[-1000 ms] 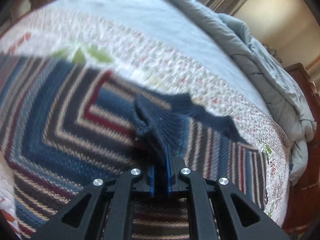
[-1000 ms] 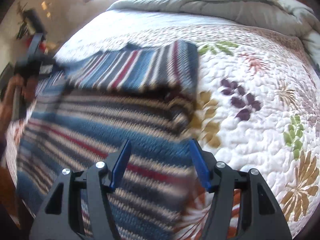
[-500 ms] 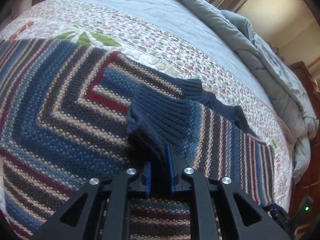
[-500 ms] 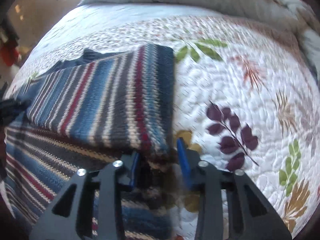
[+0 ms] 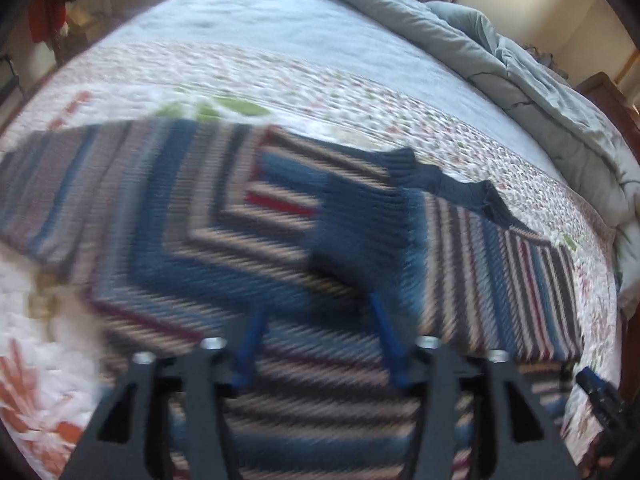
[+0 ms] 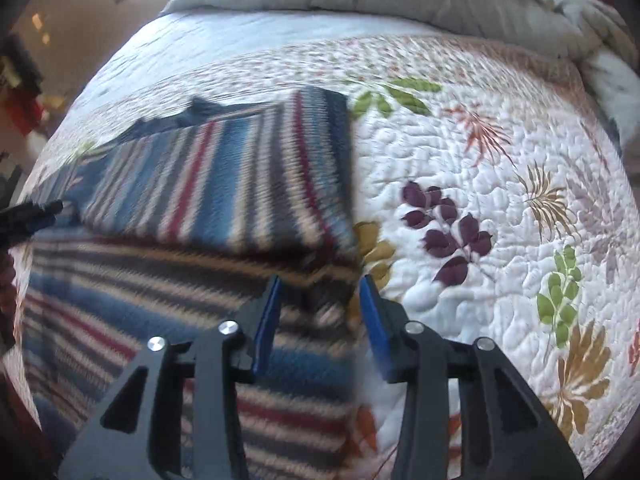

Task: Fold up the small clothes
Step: 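Grasp the other sleeve cuff with the left tool and fold it across the body, then open the left tool and withdraw it from the folded sleeve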

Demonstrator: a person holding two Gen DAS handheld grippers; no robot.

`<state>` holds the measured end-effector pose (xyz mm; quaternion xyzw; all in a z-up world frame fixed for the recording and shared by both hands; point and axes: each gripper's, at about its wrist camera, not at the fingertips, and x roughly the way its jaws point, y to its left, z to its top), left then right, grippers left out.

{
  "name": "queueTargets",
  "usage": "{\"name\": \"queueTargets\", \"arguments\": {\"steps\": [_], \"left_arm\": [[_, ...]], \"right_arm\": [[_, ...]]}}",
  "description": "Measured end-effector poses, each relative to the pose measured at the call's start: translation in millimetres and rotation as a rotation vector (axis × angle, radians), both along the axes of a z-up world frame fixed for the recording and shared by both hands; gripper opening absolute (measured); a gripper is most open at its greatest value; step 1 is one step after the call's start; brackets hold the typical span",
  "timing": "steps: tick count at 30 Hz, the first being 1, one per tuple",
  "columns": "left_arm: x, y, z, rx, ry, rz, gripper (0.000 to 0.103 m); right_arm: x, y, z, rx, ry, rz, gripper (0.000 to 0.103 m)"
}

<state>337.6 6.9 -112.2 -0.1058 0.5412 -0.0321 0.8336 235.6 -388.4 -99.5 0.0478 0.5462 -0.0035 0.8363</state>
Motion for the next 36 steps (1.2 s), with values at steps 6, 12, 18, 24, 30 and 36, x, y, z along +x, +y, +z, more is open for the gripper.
{"name": "queueTargets", "arguments": {"steps": [6, 12, 18, 24, 30, 36], "left_arm": [[-36, 108, 5, 0.045, 0.042, 0.124, 0.066], [-37, 241, -1, 0.039, 0.073, 0.358, 0.067], [-16, 347, -5, -0.034, 0.046, 0.569, 0.067], [2, 391, -28, -0.240, 0.031, 0.648, 0.067], [21, 396, -37, -0.253, -0.001, 0.657, 0.058], [28, 387, -35, -0.274, -0.052, 0.656, 0.014]], "right_arm": [[-22, 65, 2, 0.015, 0.052, 0.171, 0.050], [-29, 127, -12, 0.009, 0.110, 0.289, 0.056], [-25, 162, -26, -0.061, 0.131, 0.347, 0.057], [-22, 178, -39, -0.080, 0.140, 0.356, 0.063], [-22, 175, -39, -0.064, 0.129, 0.350, 0.063], [-26, 171, -40, -0.054, 0.118, 0.350, 0.064]]}}
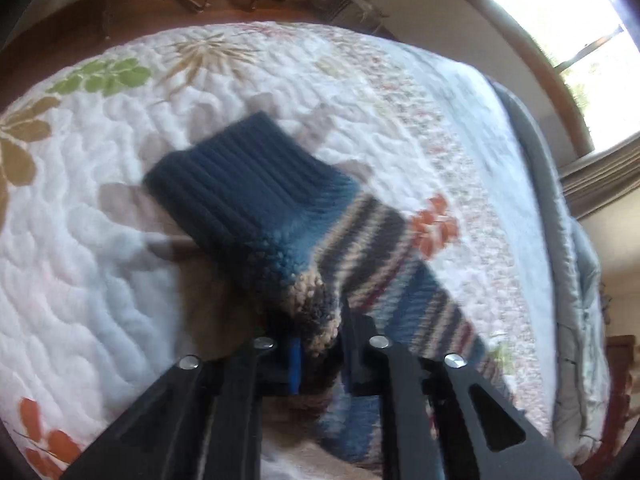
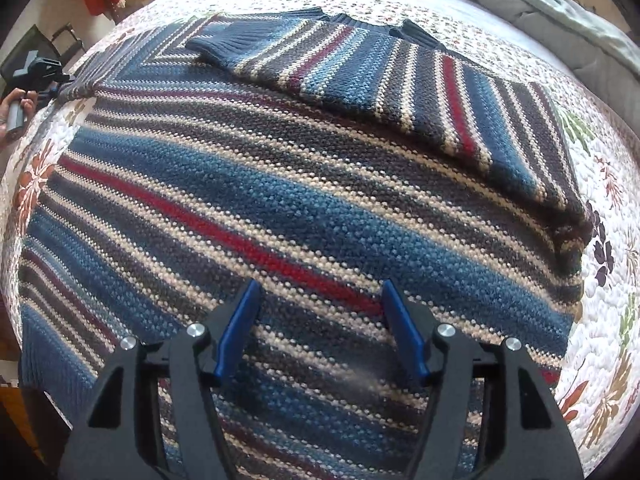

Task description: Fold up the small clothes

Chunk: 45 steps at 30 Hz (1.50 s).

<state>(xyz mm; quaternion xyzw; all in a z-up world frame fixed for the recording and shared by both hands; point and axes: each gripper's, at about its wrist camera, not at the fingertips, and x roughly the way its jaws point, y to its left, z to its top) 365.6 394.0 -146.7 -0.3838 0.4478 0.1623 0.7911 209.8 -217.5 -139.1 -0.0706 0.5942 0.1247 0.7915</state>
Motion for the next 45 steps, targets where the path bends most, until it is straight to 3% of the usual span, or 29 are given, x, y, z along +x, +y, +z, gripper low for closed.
{"name": "queueTargets", "arguments": {"steps": [4, 7, 13, 17, 19, 20, 21, 24, 27, 29, 33, 35, 41, 45], "left_arm": [[-3, -38, 33, 0.137, -0.096, -0.045, 0.013], [-5, -89, 63, 0.243, -0.163, -0.156, 0.013], [-15, -216, 105, 0.308, -0.284, -0.399, 0.013], [-24, -309, 112, 0.337, -0.310, -0.574, 0.015], [-30, -358, 104, 0.339, -0.278, -0.687, 0.030], [-34, -378, 97, 0.328, -0.256, -0.745, 0.051], [-40, -399, 90, 0.308, -0.244, -0.810, 0.061], [-60, -428, 78, 0.298, -0.234, -0.907, 0.061], [-77, -416, 76, 0.222, -0.233, -0.889, 0.062], [-84, -392, 75, 0.208, -0.207, -0.811, 0.064], [-92, -340, 70, 0.316, -0.091, -0.577, 0.066], [-93, -326, 71, 0.365, -0.077, -0.512, 0.066], [-85, -308, 71, 0.399, -0.079, -0.522, 0.069], [-76, -301, 64, 0.323, -0.035, -0.598, 0.075]], "right_arm": [[-3, -4, 1, 0.019, -0.006, -0.006, 0.064], [-7, -12, 2, 0.039, -0.006, -0.021, 0.064], [-20, -29, 11, 0.077, -0.009, -0.062, 0.064], [-28, -41, 20, 0.083, -0.027, -0.080, 0.064], [-30, -47, 22, 0.090, -0.031, -0.090, 0.064], [-32, -51, 23, 0.095, -0.031, -0.097, 0.064], [-33, -53, 24, 0.098, -0.032, -0.101, 0.064], [-36, -59, 27, 0.101, -0.036, -0.104, 0.064], [-33, -61, 28, 0.092, -0.035, -0.103, 0.064], [-29, -60, 29, 0.093, -0.034, -0.098, 0.064], [-6, -39, 33, 0.148, -0.009, -0.083, 0.064], [10, -23, 39, 0.188, 0.005, -0.073, 0.064], [79, 48, 66, 0.261, 0.018, -0.028, 0.065], [132, 109, 73, 0.235, 0.027, 0.019, 0.066]]}}
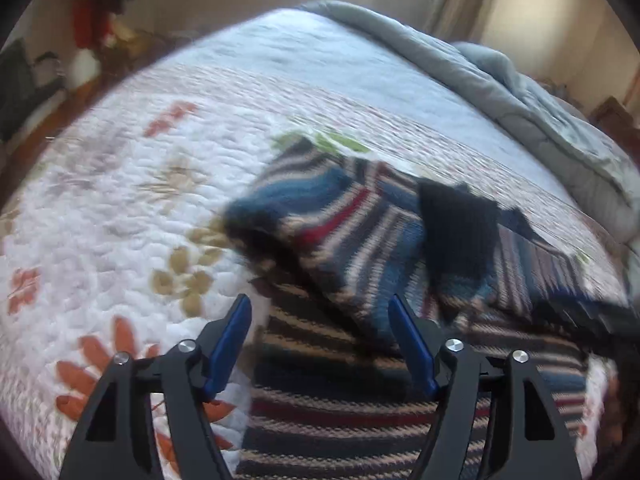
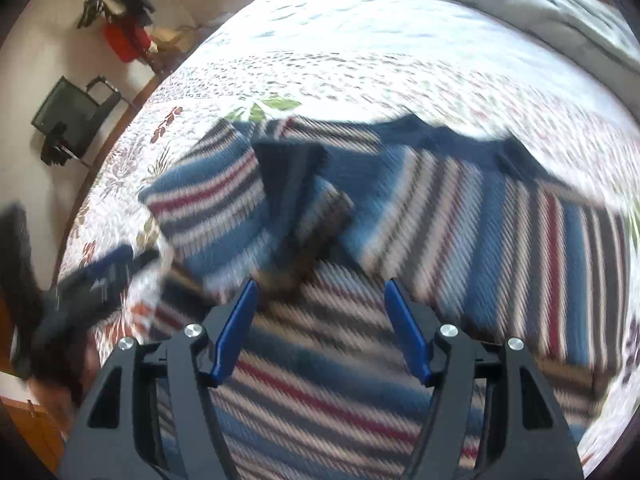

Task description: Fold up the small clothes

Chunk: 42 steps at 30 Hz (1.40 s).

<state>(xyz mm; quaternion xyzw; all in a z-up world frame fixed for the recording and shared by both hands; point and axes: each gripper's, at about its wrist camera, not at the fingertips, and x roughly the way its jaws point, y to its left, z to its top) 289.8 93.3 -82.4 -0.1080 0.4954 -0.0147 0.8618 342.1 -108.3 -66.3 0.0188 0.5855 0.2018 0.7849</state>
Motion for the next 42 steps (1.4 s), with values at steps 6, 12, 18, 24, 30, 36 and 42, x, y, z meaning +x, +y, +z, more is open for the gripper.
{"name": "queueTargets", "arguments": {"steps": [6, 12, 18, 24, 30, 36, 42], "left_arm": [[14, 19, -11, 0.054, 0.061, 0.068, 0.076], [18, 48, -11, 0.096, 0.061, 0.186, 0.079], [20, 48, -18, 0.089, 0.069, 0.199, 0.079], [20, 40, -16, 0.121, 0.043, 0.193, 0.080], [23, 17, -30, 0.185, 0.077, 0.127, 0.081], [22, 4, -33, 0.199, 0.079, 0.082, 0.081], [22, 0, -33, 0.208, 0.070, 0.073, 0.084]], "right_arm": [[40, 33, -24, -0.049, 0.090, -0.058, 0.062], [41, 32, -37, 0.014, 0.123, -0.048, 0.007], [19, -20, -7, 0.033, 0.011, -0.116, 0.006], [-35, -110, 9, 0.024, -0.163, -0.226, 0.009], [-73, -177, -64, 0.057, 0.086, -0.315, 0.027], [-47, -205, -38, 0.099, 0.018, -0.375, 0.063], [-18, -197, -51, 0.083, 0.084, -0.340, 0.052]]}}
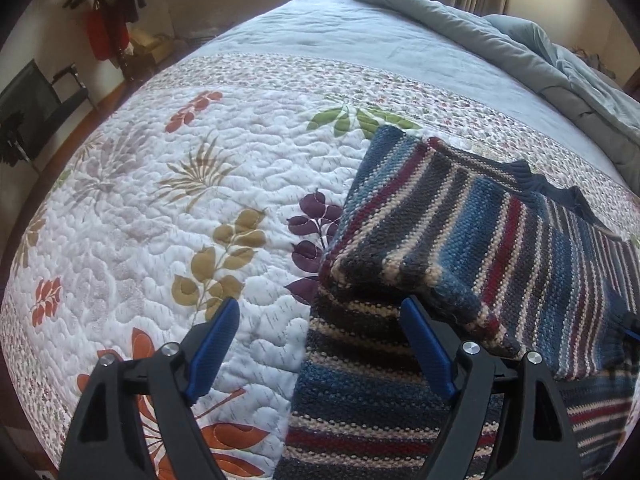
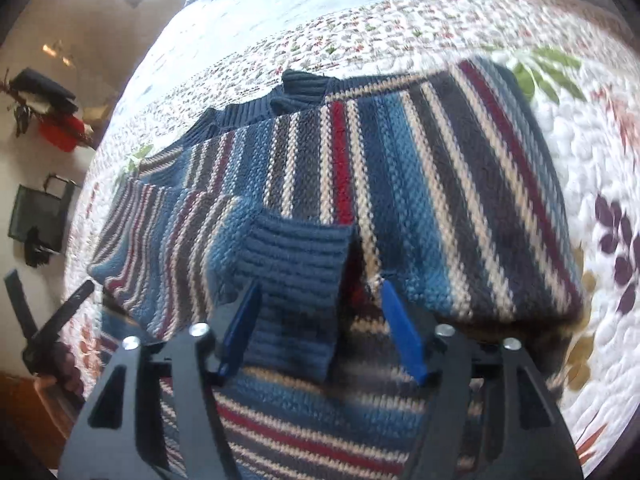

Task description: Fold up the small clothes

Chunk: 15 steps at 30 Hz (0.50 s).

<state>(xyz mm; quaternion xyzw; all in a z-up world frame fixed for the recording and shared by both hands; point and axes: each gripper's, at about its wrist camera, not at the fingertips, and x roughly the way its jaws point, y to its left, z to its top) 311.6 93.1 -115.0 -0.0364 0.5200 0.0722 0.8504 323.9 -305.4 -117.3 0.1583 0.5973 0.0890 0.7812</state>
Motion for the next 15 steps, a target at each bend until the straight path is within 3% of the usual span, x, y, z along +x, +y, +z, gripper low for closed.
{"name": "queueTargets", "arguments": {"steps": [2, 4, 8, 12, 15], "left_arm": [[1, 1, -2, -0.009, 0.008, 0.000, 0.084], [2, 2, -6, -0.022, 0.017, 0.003, 0.084], [2, 3, -8, -0.031, 0.012, 0.011, 0.084], [1, -4, -8, -0.034, -0.002, 0.004, 0.084], [2, -14, -16, -0.017, 0.011, -0.028, 0.085]], "right_arm": [[5, 6, 1, -0.002, -0.007, 0.029, 0.021], [6, 12, 4, 0.005, -0.008, 0.064, 0.011], [15, 11, 29, 0.010, -0.081, 0.077, 0.009], [37, -3, 73, 0.017, -0.251, 0.007, 0.009], [53, -18, 79, -0.056, -0.296, -0.042, 0.009]]}}
